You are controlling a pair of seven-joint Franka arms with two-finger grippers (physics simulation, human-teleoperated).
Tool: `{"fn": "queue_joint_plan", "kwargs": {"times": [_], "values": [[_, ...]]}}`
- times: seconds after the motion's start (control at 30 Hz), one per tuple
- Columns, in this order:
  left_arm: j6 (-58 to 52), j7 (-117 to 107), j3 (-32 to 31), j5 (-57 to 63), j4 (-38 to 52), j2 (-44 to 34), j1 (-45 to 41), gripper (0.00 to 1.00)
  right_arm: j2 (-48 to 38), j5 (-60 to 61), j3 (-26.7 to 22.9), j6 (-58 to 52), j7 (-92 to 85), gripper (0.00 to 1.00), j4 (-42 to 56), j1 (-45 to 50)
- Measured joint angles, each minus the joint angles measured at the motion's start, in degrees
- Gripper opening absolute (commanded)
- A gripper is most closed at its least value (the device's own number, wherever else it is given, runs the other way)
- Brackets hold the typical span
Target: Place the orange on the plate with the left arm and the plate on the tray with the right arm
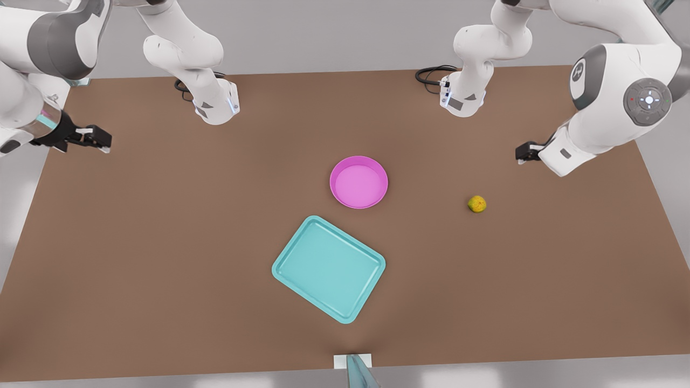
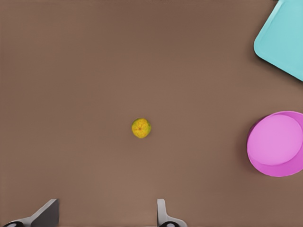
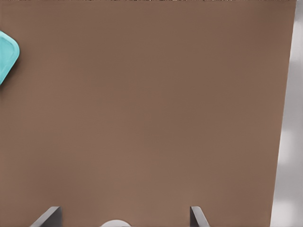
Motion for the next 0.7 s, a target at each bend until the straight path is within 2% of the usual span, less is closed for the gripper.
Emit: {"fn": "queue_joint_plan", "kwargs": {"times": [0.1,0.17,0.23,0.3,0.4,0.53,0.7], "values": [[0.6,-0.3,0.0,0.1,-0.7,2.4,-0.2,1.00,0.0,0.0,0.0,0.8,-0.3,1.00,0.0,0.0],[2.7,-0.5,0.0,0.2,-8.8,7.2,-1.1,1.00,0.1,0.0,0.0,1.1,-0.5,1.00,0.0,0.1],[9.9,-0.9,0.0,0.2,-17.9,12.1,-2.2,1.00,0.1,0.0,0.0,1.4,-0.6,1.00,0.0,0.3],[19.1,-1.3,0.6,0.2,-25.8,13.9,-2.6,1.00,0.1,0.0,0.0,1.6,-0.8,1.00,0.0,0.5],[31.7,-1.8,2.8,0.2,-32.6,14.6,-2.4,1.00,0.1,0.0,0.0,1.7,-1.0,1.00,0.0,0.9],[43.4,-2.4,4.0,0.2,-36.9,15.5,-2.4,1.00,0.1,0.0,0.0,1.9,-1.2,1.00,0.0,1.5],[49.8,-2.9,4.1,0.1,-38.7,16.2,-2.6,1.00,0.2,0.0,0.0,1.9,-1.4,1.00,0.0,2.0]]}}
